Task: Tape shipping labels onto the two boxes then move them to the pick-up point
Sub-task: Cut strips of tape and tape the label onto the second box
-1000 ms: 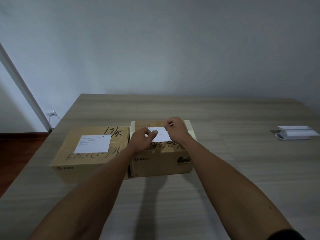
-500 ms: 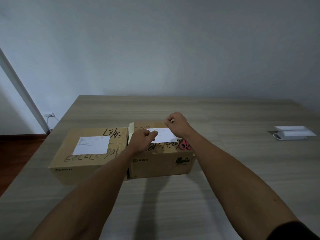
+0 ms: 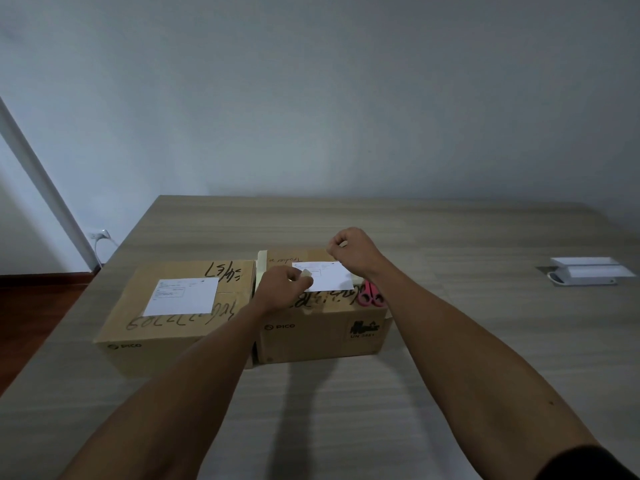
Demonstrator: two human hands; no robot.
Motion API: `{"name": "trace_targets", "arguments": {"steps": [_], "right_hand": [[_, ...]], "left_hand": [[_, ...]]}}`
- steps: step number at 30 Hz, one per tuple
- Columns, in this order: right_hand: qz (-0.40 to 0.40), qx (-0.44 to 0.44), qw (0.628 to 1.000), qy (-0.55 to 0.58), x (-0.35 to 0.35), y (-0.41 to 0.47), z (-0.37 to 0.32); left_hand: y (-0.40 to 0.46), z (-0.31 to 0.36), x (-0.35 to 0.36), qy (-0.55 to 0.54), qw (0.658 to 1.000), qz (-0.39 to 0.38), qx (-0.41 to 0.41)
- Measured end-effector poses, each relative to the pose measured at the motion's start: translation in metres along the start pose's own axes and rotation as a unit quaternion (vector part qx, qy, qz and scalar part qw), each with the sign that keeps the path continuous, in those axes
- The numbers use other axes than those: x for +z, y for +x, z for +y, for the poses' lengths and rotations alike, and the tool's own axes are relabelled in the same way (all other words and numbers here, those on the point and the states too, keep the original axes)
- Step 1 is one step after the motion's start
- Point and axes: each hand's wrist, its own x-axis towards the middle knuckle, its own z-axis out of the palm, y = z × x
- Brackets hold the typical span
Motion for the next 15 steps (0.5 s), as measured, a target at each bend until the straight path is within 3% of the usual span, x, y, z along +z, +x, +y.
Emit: {"name": "trace_targets", "arguments": {"steps": [3,9,15], "right_hand": [[-0.001,-0.008,1.000,-0.002,-0.003,0.004,0.000],[-0.004,-0.042,0.999,-0.029,-0.007,0.008,-0.006],[-0.011,-0.070,0.995,-0.072,-0.013,0.016,-0.012]], "left_hand": [[0.000,0.005,-0.002,-0.027,0.999,0.015,-0.010],[0.007,0.020,-0.004,-0.034,0.996,-0.085,-0.021],[0.014,0.022,-0.001,-0.058,0.992,-0.114,-0.016]]}}
